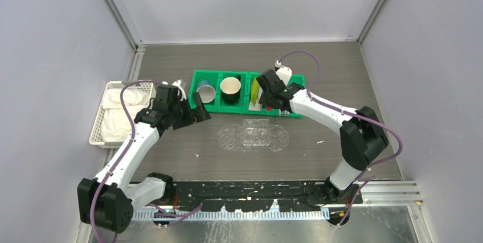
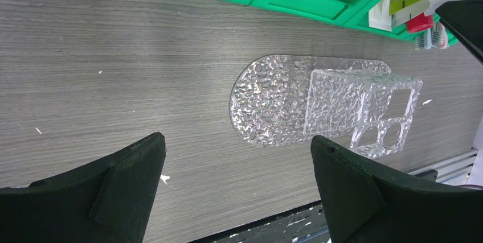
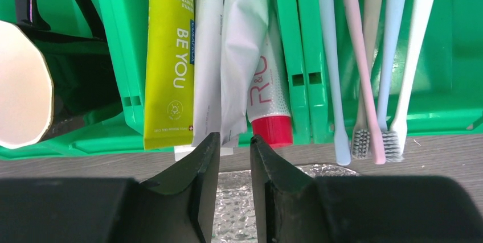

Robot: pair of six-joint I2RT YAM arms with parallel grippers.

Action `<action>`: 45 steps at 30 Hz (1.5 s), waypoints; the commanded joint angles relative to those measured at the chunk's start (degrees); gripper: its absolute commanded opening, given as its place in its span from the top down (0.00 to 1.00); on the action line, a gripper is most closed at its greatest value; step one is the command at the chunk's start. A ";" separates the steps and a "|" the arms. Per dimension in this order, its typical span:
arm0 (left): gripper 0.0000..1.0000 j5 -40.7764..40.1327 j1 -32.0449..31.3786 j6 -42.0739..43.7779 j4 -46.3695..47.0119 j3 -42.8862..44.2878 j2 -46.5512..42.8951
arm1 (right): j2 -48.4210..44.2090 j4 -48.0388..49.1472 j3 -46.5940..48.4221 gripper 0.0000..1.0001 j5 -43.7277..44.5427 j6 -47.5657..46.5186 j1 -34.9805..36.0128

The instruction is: Prepare toiletry sets of a toothbrush and toothpaste on the tray

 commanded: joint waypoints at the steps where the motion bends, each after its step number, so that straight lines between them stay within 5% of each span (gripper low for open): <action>1: 0.00 0.01 -0.04 1.01 2.47 -0.26 -0.32 | 1.48 1.85 3.23 0.68 3.01 1.41 -0.14; 7: 0.00 -0.27 -0.04 1.39 2.00 -0.42 -0.72 | 4.24 0.50 6.04 0.69 5.17 0.58 -0.29; 18: 0.00 -0.24 -0.04 1.38 2.33 -1.16 -0.83 | 4.67 -4.42 9.38 0.99 8.53 -3.10 -1.21; 23: 0.00 -0.24 -0.04 1.27 2.48 -1.32 -0.94 | 2.51 -11.01 17.82 0.99 9.14 -11.04 -1.26; 32: 0.00 -0.20 -0.04 0.95 1.94 -1.08 -1.66 | 6.11 -37.21 45.06 0.99 0.32 -21.72 -1.30; 38: 0.00 -0.16 -0.04 0.97 0.78 0.02 -1.85 | 0.71 -46.70 45.55 0.99 -8.28 -22.74 0.41; 45: 0.00 2.00 -0.04 -0.87 2.57 5.78 0.61 | -6.46 -52.74 43.20 0.99 -9.29 -21.28 11.52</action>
